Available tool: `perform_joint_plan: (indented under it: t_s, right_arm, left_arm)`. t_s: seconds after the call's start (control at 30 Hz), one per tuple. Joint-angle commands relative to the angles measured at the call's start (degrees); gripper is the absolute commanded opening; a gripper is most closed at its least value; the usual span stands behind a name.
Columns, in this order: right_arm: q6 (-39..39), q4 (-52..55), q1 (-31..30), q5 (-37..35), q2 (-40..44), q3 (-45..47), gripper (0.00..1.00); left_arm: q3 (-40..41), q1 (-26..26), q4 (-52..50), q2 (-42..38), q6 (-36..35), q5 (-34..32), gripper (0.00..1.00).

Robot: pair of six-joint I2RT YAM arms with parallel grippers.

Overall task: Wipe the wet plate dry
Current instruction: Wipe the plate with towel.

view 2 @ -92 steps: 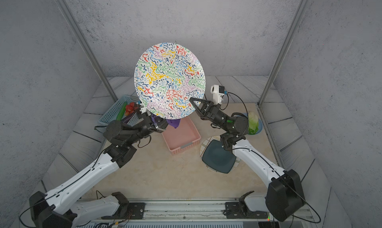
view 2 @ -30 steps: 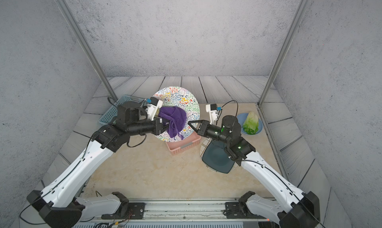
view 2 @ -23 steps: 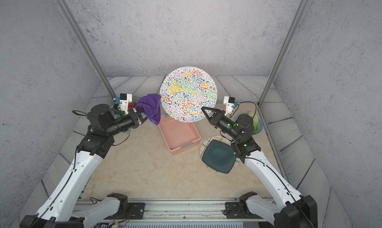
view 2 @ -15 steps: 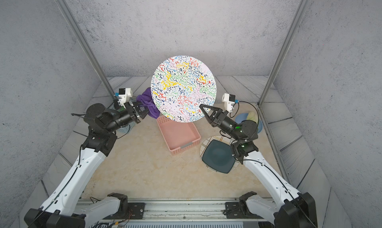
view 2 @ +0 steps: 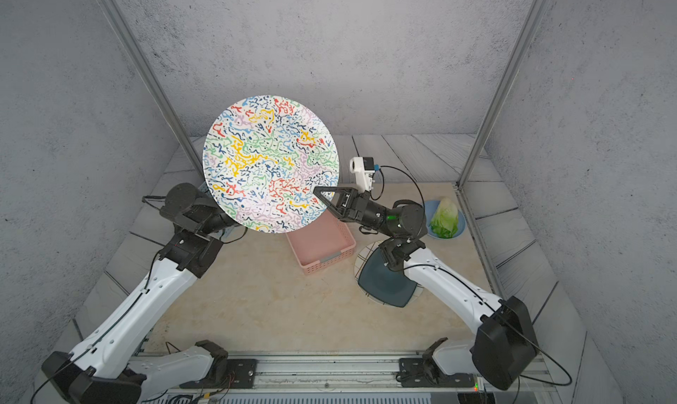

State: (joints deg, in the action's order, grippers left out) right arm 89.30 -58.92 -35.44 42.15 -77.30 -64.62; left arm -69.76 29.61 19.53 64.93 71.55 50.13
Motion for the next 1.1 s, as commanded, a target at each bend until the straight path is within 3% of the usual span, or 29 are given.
perform_joint_plan:
  t_s: [0.0,0.17,0.33,0.43,0.6,0.73,0.93,1.0,1.07]
  right_arm:
    - [-3.69,6.97,1.40,-2.18,-0.50,-5.61,0.00]
    - [-1.61,7.41,5.80,-3.46,2.52,-2.44,0.00]
    - [0.76,-0.29,4.93,-2.59,6.41,5.66,0.00]
    - [-1.36,0.40,2.35,-1.71,8.49,8.03,0.00]
    - [-4.49,4.76,-1.08,-1.52,8.18,8.17,0.00]
    - [-3.30,4.60,0.12,-4.10,5.44,3.15,0.00]
    - [-1.98,7.39,5.58,-4.71,5.89,1.95,0.00]
    - [-2.27,7.53,6.05,-4.93,7.16,5.17,0.00]
    - [-2.53,7.69,5.86,-4.33,8.65,8.27,0.00]
  left_arm:
    - [2.21,2.98,-0.29,-6.79,-11.17,1.21,0.00]
    - [-2.07,1.57,-2.79,-9.61,-13.86,-3.04,0.00]
    - [-12.04,-0.50,-5.40,-4.18,-12.77,-5.63,0.00]
    - [-16.11,-1.01,-5.39,-0.35,-11.67,-7.02,0.00]
    - [-17.04,-1.35,-0.84,2.33,-8.98,-5.72,0.00]
    - [-11.72,-0.60,3.30,0.59,-6.61,-4.50,0.00]
    - [-10.87,-2.73,-13.75,-5.46,-15.66,-13.42,0.00]
    - [-13.01,-4.98,-19.17,-5.34,-15.33,-16.89,0.00]
    - [-13.66,-7.99,-18.38,-4.01,-12.42,-16.75,0.00]
